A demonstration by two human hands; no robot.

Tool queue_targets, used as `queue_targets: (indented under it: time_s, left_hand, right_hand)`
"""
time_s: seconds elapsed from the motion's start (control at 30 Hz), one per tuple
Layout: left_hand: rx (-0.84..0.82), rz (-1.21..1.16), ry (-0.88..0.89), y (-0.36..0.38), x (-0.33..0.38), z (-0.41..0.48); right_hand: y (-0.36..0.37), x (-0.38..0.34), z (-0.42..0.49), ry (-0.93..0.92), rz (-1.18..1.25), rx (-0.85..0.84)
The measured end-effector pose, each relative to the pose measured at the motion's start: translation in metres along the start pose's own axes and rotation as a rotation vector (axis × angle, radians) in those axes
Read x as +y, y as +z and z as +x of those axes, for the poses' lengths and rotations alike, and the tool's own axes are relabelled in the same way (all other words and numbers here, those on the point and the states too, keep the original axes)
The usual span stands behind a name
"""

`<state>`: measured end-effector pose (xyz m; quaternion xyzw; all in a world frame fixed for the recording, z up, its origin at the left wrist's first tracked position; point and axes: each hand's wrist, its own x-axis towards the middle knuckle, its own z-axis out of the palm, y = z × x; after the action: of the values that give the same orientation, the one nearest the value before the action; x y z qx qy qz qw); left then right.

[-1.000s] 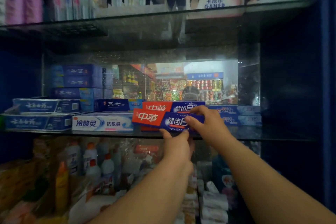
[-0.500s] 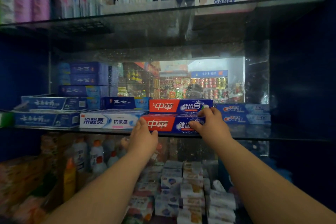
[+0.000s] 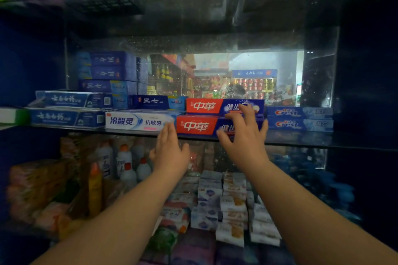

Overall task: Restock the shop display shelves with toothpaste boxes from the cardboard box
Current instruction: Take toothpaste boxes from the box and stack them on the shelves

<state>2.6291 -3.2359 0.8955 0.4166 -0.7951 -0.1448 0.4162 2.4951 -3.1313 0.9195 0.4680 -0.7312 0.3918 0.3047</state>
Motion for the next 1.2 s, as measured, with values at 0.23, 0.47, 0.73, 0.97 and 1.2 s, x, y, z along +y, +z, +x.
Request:
queue_targets:
  time_s: [0.23, 0.47, 0.73, 0.97, 1.2]
  left_hand:
    - [-0.070, 0.039, -0.059, -0.007, -0.064, -0.033]
    - [-0.207, 0.075, -0.227, -0.004, -0.161, -0.101]
    - [-0.335, -0.029, -0.737, 0.022, -0.303, -0.236]
    - [0.057, -0.007, -1.359, 0.082, -0.403, -0.352]
    - [0.018, -0.411, -1.796, 0.154, -0.435, -0.410]
  right_hand:
    - [0.041, -0.051, -0.047, -0.104, 0.077, -0.036]
    - [0.111, -0.089, -0.147, -0.152, 0.239, -0.280]
    - [0.216, -0.098, -0.311, -0.115, 0.387, -0.955]
    - [0.310, -0.069, -0.422, 0.021, 0.269, -1.448]
    - [0.390, -0.055, -0.507, 0.011, 0.216, -1.735]
